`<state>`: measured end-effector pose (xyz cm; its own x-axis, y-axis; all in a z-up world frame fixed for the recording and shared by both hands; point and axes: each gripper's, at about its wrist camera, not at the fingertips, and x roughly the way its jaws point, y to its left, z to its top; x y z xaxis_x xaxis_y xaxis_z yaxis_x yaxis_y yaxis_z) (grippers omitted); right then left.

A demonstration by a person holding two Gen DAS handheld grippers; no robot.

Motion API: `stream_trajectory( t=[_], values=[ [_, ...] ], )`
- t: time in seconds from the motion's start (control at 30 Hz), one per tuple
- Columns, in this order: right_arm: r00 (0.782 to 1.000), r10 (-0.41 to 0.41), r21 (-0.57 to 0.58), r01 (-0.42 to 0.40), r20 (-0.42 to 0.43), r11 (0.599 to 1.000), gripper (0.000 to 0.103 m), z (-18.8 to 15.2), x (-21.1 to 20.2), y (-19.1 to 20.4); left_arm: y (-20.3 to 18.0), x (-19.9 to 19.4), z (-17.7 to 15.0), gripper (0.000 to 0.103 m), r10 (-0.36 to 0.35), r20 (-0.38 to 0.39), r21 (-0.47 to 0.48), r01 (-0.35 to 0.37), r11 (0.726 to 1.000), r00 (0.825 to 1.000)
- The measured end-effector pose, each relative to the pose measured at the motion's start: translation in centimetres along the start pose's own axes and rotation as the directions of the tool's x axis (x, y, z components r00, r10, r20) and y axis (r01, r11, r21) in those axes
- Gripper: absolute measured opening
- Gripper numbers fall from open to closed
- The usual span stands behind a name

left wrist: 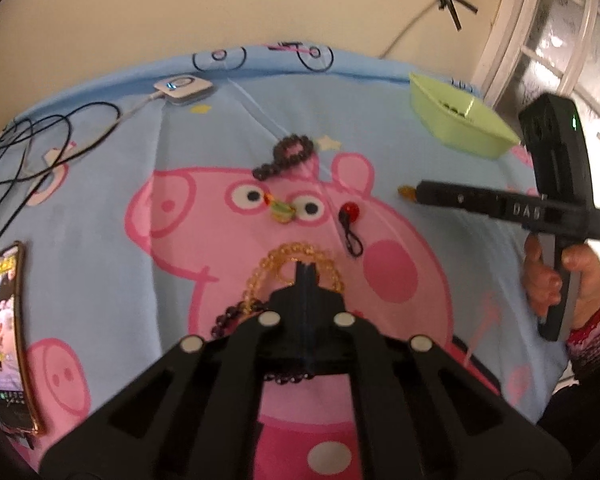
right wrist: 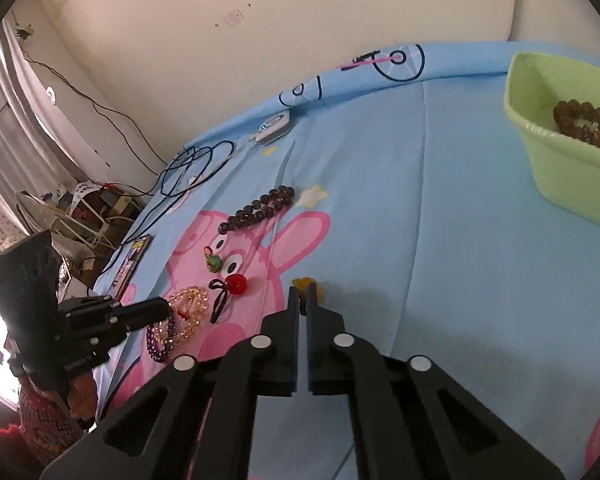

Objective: Organize jewelry
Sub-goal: 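Grasp the amber crystal bracelet with the left tool while the right tool approaches the yellow hair tie, then carry the amber bracelet and yellow hair tie with both tools into the basket, open both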

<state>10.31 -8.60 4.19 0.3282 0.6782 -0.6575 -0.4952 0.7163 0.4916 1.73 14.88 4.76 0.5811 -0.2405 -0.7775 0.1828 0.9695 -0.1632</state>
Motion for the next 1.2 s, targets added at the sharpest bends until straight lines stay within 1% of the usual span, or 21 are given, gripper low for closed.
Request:
stream_trajectory(
  t=[0.1,0.2,0.3,0.43,0.47,0.5,0.53,0.57,0.6,0.67,0.73,0.8,0.9,1.0,1.03,1.07,1.13,1.2],
  values=[
    [1.000,0.014,-0.007,-0.014,-0.003,1.000,0.000,-0.5,-0.3,0.1,0.0,-0.3,0.1,0.000,0.009,0.002,-0.004,-0.009,1.000,1.000],
    [1.000,0.027,-0.003,-0.027,-0.001,1.000,0.000,-0.6,-0.4,0.1,-0.1,0.3,0.1,0.000,0.028,-0.028,-0.004,-0.028,1.000,0.999],
    [0.999,0.038,0.016,-0.038,-0.015,0.999,0.000,-0.6,-0.2,-0.2,-0.5,1.3,0.1,0.001,0.048,-0.055,0.029,-0.046,0.998,0.997],
    [0.999,0.031,0.014,-0.030,-0.038,0.999,0.000,-0.7,0.2,-0.1,-0.7,2.1,0.1,0.001,0.056,-0.084,0.047,-0.053,0.998,0.995],
    [0.999,0.034,0.002,-0.034,-0.038,0.999,0.000,-0.8,0.2,0.2,-0.6,2.1,0.1,0.005,0.055,-0.088,0.043,-0.051,0.998,0.995],
    [0.998,0.042,-0.006,-0.042,-0.039,0.999,0.000,-0.8,0.2,0.3,-0.6,2.1,0.1,0.013,0.056,-0.088,0.040,-0.053,0.998,0.995],
    [0.998,0.049,-0.013,-0.049,-0.040,0.999,0.004,-0.8,0.2,0.4,-0.5,2.0,0.1,0.017,0.059,-0.084,0.037,-0.056,0.998,0.995],
    [0.998,0.053,-0.021,-0.054,-0.040,0.998,0.008,-0.8,0.2,0.6,-0.5,1.8,0.0,0.025,0.063,-0.078,0.032,-0.061,0.998,0.995],
    [0.998,0.053,-0.030,-0.054,-0.041,0.998,0.009,-0.9,0.2,0.8,-0.5,1.5,0.0,0.029,0.063,-0.073,0.029,-0.061,0.998,0.995],
    [0.998,0.042,-0.043,-0.044,-0.040,0.998,0.010,-1.0,0.1,1.1,-0.4,1.0,-0.1,0.031,0.057,-0.059,0.028,-0.055,0.998,0.997],
    [0.999,0.008,-0.067,-0.010,-0.036,0.998,0.010,-1.3,-0.2,1.5,-0.5,0.7,0.0,0.031,0.057,-0.048,0.039,-0.056,0.998,0.997],
    [0.999,-0.030,-0.107,0.026,-0.031,0.994,0.010,-1.7,-0.6,2.0,-0.8,0.7,0.1,0.031,0.053,-0.039,0.070,-0.050,0.996,0.998],
    [0.995,-0.096,-0.156,0.092,-0.014,0.983,0.010,-2.0,-1.2,2.3,-1.3,1.5,0.3,0.031,0.055,-0.047,0.114,-0.050,0.992,0.997],
    [0.992,-0.128,-0.162,0.125,-0.008,0.979,0.010,-2.0,-1.5,2.1,-1.5,2.6,0.5,0.030,0.051,-0.062,0.149,-0.042,0.988,0.997],
    [0.991,-0.131,-0.160,0.128,-0.009,0.979,0.010,-1.9,-1.5,1.9,-1.5,2.9,0.5,0.029,0.044,-0.064,0.153,-0.034,0.988,0.997],
    [0.991,-0.135,-0.159,0.131,-0.010,0.979,0.010,-1.9,-1.5,1.9,-1.4,3.2,0.4,0.021,0.033,-0.071,0.154,-0.022,0.988,0.997],
    [0.990,-0.141,-0.165,0.138,-0.010,0.977,0.010,-1.7,-1.4,1.9,-1.2,3.2,0.2,0.017,0.018,-0.062,0.153,-0.008,0.988,0.998],
    [0.989,-0.147,-0.180,0.143,-0.012,0.973,0.010,-1.4,-1.3,2.2,-0.9,3.1,0.1,0.009,0.000,-0.060,0.140,0.009,0.990,0.998]
  ],
)
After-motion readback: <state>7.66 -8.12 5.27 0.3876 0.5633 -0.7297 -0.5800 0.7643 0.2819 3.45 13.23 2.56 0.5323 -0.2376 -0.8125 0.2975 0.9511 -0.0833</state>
